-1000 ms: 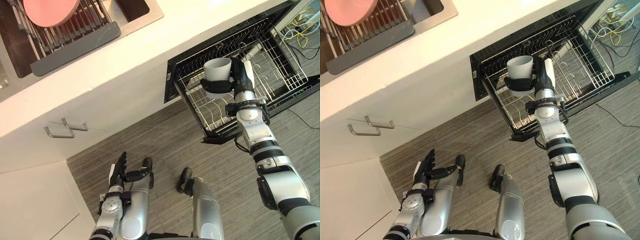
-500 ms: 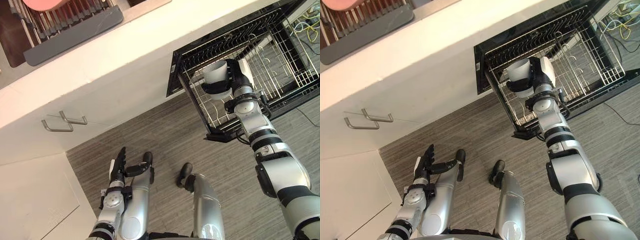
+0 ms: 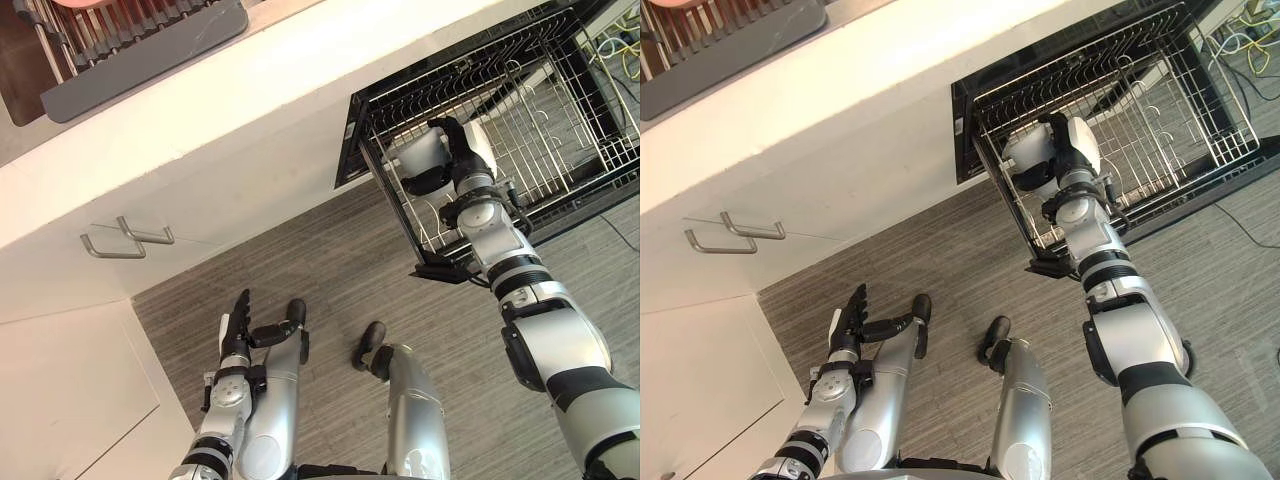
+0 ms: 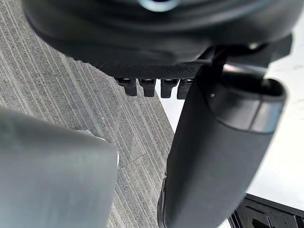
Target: Walk over to the sink, pick up the cup, carry it to the dishwasher, place the cup inside the dishwasher, then close the dishwasher door
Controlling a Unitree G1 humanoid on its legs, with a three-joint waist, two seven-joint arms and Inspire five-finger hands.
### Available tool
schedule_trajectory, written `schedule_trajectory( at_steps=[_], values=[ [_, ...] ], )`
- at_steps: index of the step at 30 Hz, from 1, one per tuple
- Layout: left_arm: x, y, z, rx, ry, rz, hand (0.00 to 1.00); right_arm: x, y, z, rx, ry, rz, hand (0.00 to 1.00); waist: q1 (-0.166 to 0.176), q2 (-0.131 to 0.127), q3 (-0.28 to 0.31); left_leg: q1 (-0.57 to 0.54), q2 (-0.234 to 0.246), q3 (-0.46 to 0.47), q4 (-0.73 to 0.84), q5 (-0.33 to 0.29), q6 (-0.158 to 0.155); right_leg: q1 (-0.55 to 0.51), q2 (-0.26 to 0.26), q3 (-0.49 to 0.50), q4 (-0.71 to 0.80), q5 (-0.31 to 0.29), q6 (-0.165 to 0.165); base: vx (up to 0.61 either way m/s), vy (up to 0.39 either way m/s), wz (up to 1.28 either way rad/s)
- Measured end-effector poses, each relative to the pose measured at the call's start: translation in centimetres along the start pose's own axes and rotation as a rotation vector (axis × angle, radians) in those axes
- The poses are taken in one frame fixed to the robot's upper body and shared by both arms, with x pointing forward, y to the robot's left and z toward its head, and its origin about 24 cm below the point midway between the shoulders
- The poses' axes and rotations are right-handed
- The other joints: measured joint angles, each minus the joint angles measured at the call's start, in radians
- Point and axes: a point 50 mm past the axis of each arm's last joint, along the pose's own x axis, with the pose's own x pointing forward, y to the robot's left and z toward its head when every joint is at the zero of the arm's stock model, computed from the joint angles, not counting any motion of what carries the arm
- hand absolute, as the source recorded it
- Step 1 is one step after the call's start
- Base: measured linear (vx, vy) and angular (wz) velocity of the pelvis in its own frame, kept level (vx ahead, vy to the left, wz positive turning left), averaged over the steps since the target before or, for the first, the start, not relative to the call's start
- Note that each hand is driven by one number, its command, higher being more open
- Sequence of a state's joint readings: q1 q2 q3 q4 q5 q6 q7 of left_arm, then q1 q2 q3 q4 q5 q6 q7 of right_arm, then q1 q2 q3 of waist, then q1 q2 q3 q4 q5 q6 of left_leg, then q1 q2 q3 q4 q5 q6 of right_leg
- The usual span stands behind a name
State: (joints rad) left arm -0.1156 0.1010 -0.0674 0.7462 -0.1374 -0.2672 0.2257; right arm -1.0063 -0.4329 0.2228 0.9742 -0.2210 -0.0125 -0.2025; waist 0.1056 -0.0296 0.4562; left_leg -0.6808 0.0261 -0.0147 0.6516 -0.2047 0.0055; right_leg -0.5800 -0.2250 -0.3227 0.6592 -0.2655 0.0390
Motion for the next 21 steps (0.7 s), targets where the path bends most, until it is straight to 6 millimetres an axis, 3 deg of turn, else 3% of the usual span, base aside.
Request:
schedule_trajectory(
  at_steps=[13, 16, 21],
  values=[
    [0.2, -0.4, -0.5, 0.027, 0.03, -0.015, 1.0, -1.3, 2.1, 0.2, 0.043, -0.051, 0.031, 1.0, -0.018, -0.004, -0.002, 0.08, -0.003, 0.007, -0.094, 0.05, -0.025, 0.048, 0.002, 0.002, -0.045, 0.018, -0.014, -0.02, -0.038, 0.0],
    [0.0, -0.4, -1.0, 0.036, 0.056, -0.017, 1.0, -2.3, 2.2, 0.4, 0.073, -0.095, 0.016, 1.0, -0.024, -0.005, -0.003, 0.133, -0.003, 0.012, -0.144, 0.07, -0.023, 0.094, 0.011, 0.003, -0.086, 0.038, -0.013, 0.0, -0.031, -0.05],
    [-0.3, -0.2, -1.8, 0.072, 0.091, -0.028, 1.0, -5.3, 2.6, 0.2, 0.137, -0.175, -0.038, 1.0, -0.041, -0.029, -0.003, 0.234, -0.005, 0.042, -0.248, 0.11, -0.017, 0.165, 0.022, 0.025, -0.17, 0.078, -0.008, -0.01, -0.001, -0.14]
  ],
)
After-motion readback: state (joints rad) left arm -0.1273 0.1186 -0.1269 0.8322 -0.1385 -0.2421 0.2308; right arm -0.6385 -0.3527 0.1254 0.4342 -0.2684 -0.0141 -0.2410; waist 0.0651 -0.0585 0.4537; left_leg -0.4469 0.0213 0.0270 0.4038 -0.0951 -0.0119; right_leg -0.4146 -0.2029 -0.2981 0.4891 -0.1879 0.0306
